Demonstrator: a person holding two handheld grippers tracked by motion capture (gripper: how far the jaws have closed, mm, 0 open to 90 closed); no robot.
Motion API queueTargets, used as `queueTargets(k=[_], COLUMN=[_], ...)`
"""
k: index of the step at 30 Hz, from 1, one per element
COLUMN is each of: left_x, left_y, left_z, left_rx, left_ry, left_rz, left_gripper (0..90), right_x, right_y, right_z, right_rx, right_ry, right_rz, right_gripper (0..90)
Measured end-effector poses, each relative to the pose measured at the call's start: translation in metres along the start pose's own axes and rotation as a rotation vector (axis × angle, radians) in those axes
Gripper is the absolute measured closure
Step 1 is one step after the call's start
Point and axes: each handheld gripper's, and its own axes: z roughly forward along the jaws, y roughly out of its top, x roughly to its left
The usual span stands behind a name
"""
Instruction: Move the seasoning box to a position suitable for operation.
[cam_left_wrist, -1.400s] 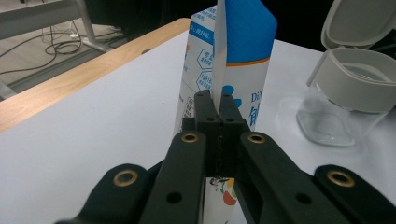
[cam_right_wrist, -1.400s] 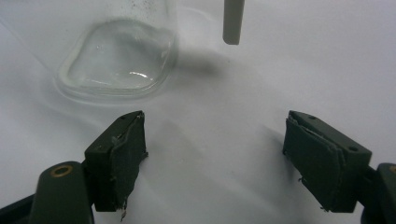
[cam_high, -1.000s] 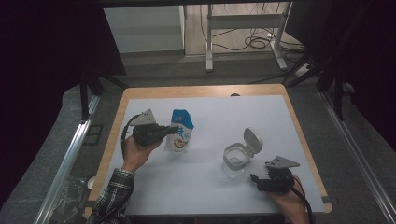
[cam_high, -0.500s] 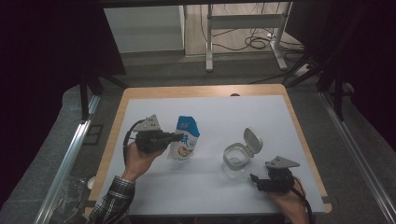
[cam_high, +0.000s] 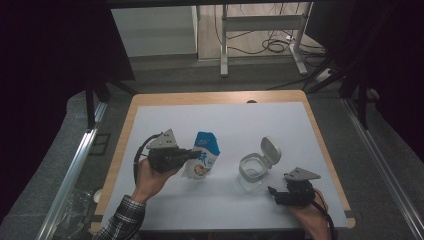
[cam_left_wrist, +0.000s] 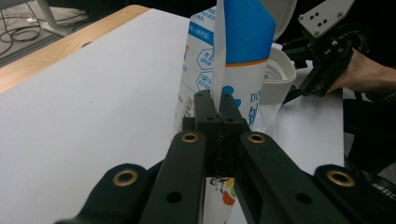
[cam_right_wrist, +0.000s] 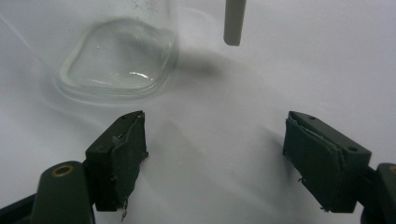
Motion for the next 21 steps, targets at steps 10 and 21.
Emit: queueTargets(k=[10, 21], left_x=[-0.015, -0.026], left_y=[0.001, 0.006], left_z=[0.005, 0.009], left_rx=[0.017, 0.005], left_ry=[-0.016, -0.048], left_rz=[0.0, -0.006], left_gripper=[90.0, 90.0], right_x=[0.009, 0.022], right_y=[0.001, 0.005], right_z=[-0.006, -0.019], right_rx=[-0.013, -0.041], right_ry=[0.013, 0.099], right_rz=[-0.015, -0.003], right_gripper=[22.1, 26.9])
